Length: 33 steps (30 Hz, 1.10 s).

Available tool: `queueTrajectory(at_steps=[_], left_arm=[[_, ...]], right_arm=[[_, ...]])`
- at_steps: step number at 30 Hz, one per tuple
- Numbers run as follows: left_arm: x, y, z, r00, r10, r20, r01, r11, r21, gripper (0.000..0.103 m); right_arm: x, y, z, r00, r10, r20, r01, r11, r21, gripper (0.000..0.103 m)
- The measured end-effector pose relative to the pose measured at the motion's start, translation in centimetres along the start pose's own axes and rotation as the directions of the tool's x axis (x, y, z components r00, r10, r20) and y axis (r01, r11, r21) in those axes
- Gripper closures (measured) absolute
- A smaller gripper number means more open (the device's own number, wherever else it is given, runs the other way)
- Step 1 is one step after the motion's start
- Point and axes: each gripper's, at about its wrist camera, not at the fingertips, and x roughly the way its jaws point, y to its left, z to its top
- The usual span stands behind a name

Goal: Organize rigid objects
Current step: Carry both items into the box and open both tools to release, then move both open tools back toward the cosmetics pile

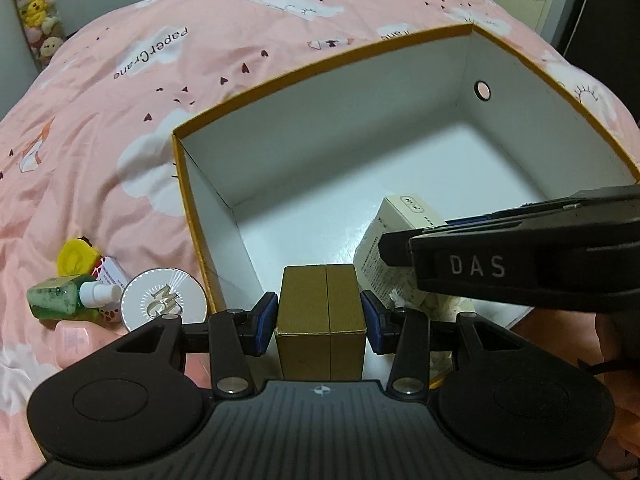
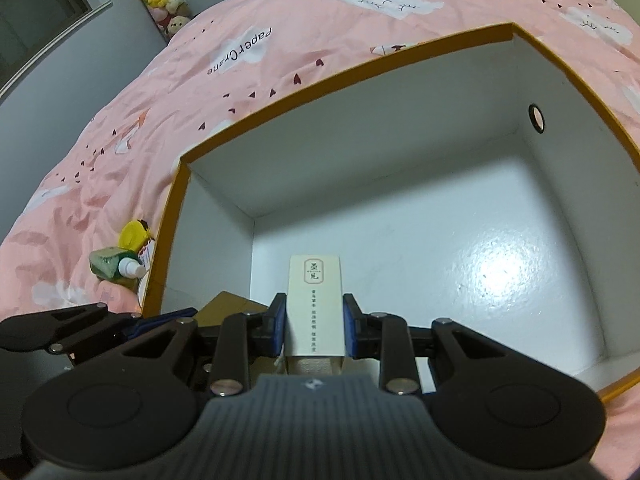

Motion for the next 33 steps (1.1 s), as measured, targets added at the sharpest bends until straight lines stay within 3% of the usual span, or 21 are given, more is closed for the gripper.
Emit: queueTrajectory(at_steps=[6,12,15,20,24,28,33], left_arm=[[-0.5,0.8,0.0,0.999,-0.029,0.022,0.030,0.999,-0.036,0.042],[-2.3,2.5,-0.1,0.990,-0.094,0.104,0.105,0.989,-0.107,0.032],[-3.6,3.9,-0.2,0.983,-0.114,0.143,0.137,0.978,-0.160,0.032],[-5.6,6.7,-0.4,0.965,-0.125,0.232,0.185,0.949,-0.256,0.032],[-6.1,9.1,-0.9,0.961,-0.114,0.251,0.194,0.926,-0.322,0.032],[-5.4,11.2,-1.7,0.962,-0.129,0.240,0.216,0.899,-0.381,0.038],[-3.9,12.1,-2.3,0.959,-0.199,0.202,0.268,0.868,-0.418,0.049]], right_arm=[[-0.4,-0.1,-0.5,1.000,-0.013,-0.007,0.013,1.000,-0.008,0.076],[-0.5,0.0,-0.3,1.000,-0.016,0.008,0.016,1.000,-0.002,0.076],[-1.2,-0.1,0.1,0.999,-0.014,0.036,0.014,1.000,0.010,0.095],[-1.4,1.0,0.7,0.999,-0.015,0.044,0.016,1.000,-0.020,0.095],[-0.7,1.3,0.9,0.999,-0.030,0.017,0.031,0.999,-0.025,0.087],[-0.2,0.6,0.7,0.997,-0.077,-0.021,0.077,0.997,-0.014,0.064],[0.7,0.1,0.2,0.996,-0.051,-0.074,0.053,0.998,0.024,0.063]])
